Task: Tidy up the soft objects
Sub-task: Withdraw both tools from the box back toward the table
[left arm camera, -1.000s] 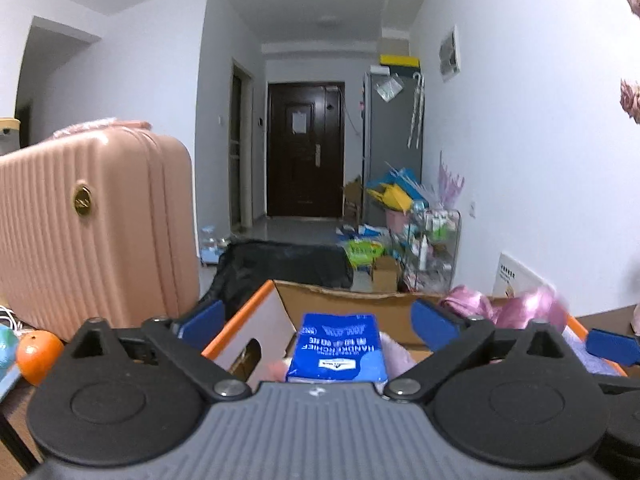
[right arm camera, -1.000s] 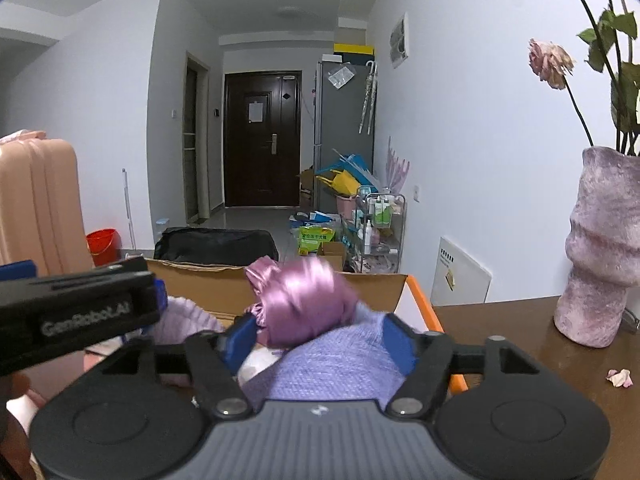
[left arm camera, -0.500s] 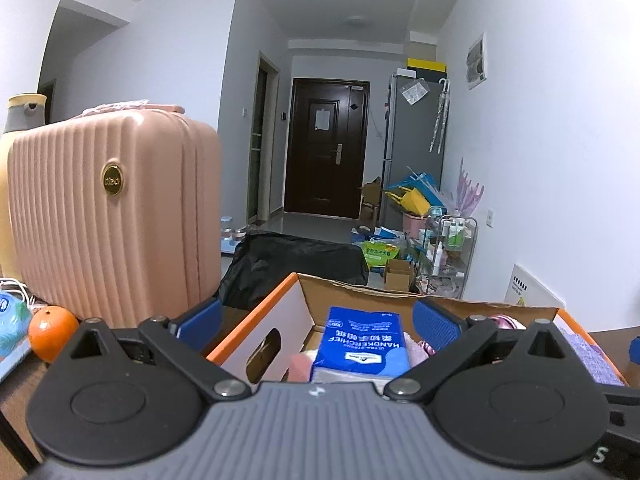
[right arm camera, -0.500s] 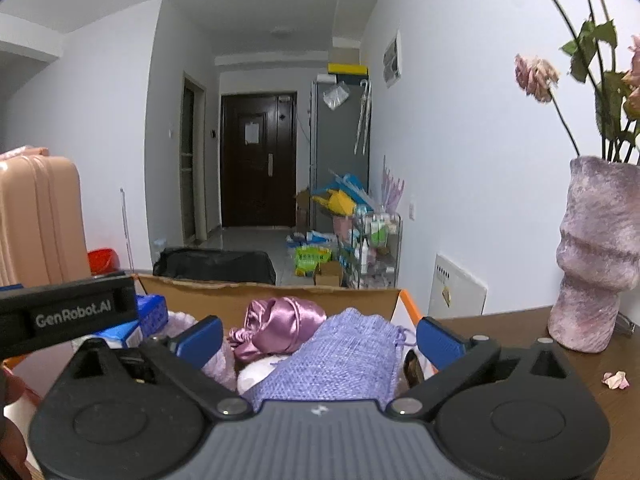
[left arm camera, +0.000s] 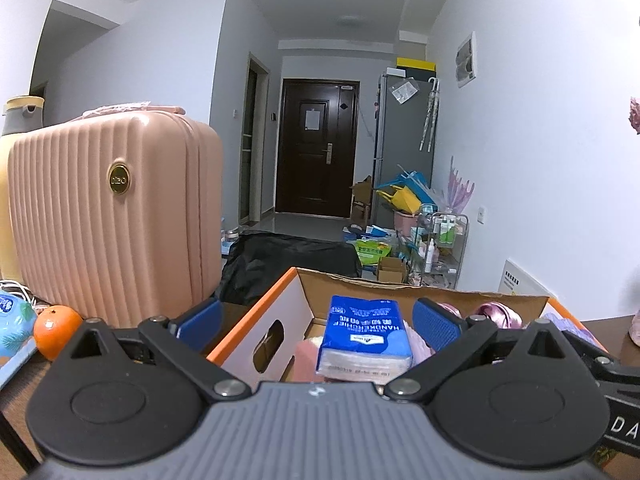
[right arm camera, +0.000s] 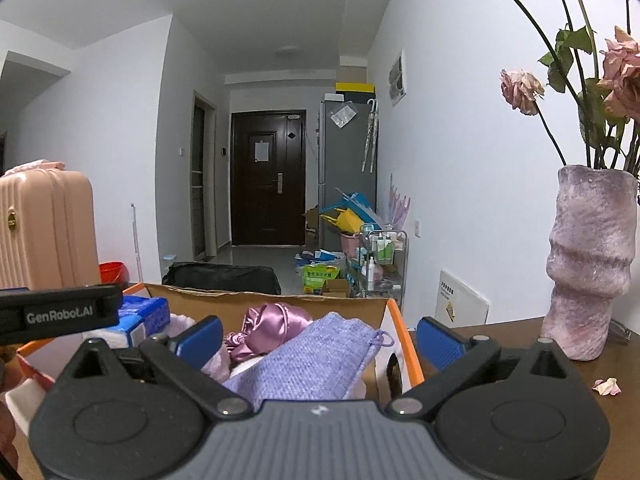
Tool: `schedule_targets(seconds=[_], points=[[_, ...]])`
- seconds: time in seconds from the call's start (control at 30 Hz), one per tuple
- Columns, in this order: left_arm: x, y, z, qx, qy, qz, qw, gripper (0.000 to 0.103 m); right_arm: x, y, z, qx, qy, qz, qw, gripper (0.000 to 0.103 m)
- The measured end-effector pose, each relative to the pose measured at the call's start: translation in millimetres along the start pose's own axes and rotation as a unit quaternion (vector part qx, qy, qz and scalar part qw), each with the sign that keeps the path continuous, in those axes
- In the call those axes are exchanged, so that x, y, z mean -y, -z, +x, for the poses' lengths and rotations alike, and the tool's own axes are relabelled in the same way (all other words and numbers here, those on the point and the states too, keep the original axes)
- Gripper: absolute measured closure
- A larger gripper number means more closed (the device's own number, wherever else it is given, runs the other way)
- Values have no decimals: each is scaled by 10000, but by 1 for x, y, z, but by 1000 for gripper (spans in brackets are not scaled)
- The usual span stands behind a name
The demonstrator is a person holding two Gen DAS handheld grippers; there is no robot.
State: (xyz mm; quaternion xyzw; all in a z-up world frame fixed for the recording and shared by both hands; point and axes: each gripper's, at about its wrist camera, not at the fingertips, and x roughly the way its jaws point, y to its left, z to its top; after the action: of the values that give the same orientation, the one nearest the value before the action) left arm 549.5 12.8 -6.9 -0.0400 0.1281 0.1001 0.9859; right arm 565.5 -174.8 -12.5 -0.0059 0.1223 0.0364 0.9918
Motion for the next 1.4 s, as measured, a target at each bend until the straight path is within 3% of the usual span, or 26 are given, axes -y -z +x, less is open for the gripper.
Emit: schedule_targets(seconds=[0.5,1.4], points=[[-16,8,-42,28,57,-7,10000,0,6,-4,-60,618,-243,229,9975,0],[-30,33,-112,-287,227,101,9993,0,18,26,-131,281,30,16,9996,0]])
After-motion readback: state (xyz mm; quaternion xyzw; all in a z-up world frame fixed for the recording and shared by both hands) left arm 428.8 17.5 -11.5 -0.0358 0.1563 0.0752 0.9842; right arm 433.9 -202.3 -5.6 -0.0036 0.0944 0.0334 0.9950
